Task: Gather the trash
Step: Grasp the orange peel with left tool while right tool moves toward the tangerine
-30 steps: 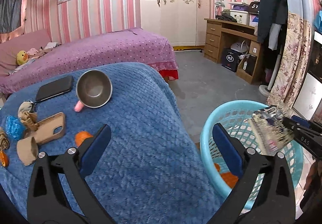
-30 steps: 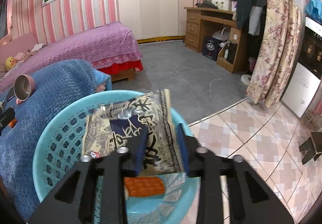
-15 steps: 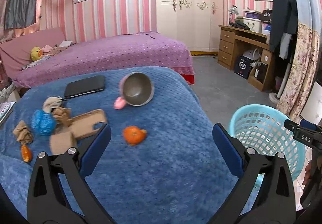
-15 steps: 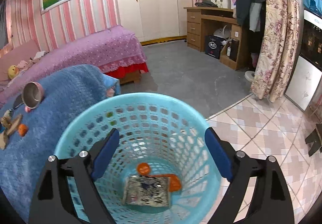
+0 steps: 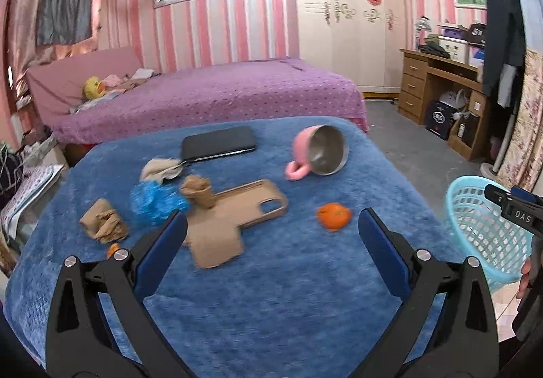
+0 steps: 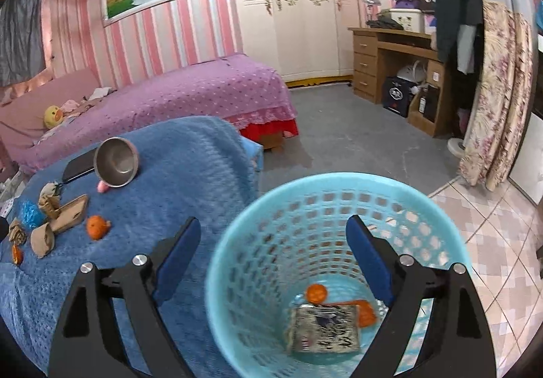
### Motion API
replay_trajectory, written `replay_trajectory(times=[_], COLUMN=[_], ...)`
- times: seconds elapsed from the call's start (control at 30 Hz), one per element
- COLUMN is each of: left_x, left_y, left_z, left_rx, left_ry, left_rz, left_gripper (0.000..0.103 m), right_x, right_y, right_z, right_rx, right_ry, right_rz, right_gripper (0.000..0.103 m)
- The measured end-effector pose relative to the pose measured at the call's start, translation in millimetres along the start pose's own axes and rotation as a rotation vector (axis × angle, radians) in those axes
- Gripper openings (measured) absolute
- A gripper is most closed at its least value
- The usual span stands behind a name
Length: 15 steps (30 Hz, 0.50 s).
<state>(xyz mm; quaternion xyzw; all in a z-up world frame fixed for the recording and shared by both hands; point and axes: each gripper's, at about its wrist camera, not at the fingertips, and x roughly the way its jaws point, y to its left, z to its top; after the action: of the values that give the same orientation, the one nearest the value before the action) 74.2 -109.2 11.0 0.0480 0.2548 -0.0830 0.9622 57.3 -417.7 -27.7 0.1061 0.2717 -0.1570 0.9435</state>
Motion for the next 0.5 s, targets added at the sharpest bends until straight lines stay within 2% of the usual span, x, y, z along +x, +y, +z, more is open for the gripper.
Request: replay_trajectory(times=[0.27,0.5], left_x=[19.2,41.3], left_y=[64.1,104.2], left_z=[-21.4,-34.2], left_rx=[-0.051,-0.111], left_ry=[0.027,0.083], left_rz=[0.089,0.121], left_gripper=[0.098,0.098], right_x=[-0.5,9.9], right_y=[49.6,73.7], right_z=[-5.9,-12.6], right_rx=[-0.099,-0.150], right_ry=[-0.014,0.016], right_rz=[0.019,0.023], right_gripper=[0.086,0.086])
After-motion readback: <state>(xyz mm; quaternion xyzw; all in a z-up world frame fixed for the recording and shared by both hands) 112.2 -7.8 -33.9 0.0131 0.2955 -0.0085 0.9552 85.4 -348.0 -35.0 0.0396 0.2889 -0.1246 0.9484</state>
